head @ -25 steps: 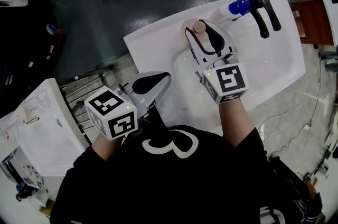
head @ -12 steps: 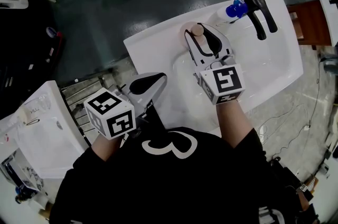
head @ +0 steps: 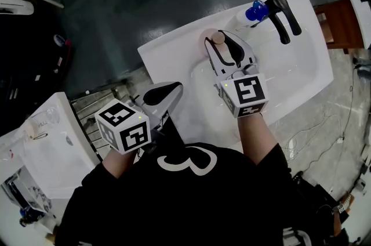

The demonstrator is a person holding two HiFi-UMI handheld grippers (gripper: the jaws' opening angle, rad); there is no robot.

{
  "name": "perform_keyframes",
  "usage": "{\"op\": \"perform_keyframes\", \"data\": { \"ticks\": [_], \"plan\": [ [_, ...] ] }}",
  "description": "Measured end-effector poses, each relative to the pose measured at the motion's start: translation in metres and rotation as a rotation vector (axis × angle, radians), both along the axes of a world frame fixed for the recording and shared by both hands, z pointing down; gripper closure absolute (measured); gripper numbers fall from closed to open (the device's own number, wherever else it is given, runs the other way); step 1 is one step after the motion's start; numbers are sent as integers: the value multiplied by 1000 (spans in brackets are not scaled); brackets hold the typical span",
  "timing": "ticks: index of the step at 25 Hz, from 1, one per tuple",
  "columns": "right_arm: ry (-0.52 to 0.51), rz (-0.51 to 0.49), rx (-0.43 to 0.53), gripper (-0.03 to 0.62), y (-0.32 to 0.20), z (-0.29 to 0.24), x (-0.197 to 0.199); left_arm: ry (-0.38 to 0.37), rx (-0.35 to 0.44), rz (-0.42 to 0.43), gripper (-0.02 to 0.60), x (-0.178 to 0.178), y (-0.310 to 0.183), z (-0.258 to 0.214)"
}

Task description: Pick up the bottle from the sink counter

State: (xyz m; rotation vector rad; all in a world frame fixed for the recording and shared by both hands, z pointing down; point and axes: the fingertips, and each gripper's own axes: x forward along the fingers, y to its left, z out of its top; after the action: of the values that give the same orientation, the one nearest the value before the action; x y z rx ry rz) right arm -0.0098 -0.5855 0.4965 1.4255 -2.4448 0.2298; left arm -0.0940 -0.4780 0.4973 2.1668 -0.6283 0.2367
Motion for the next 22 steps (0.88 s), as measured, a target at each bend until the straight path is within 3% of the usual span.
{"op": "perform_keyframes", "data": {
  "ticks": [14, 22],
  "plan": [
    [-55, 6, -4, 451, 44, -17, 16, -24, 6, -2, 567, 7, 29, -4],
    [-84, 21, 9, 450, 79, -41, 26, -22, 52, 14, 567, 20, 43, -23]
  ]
}}
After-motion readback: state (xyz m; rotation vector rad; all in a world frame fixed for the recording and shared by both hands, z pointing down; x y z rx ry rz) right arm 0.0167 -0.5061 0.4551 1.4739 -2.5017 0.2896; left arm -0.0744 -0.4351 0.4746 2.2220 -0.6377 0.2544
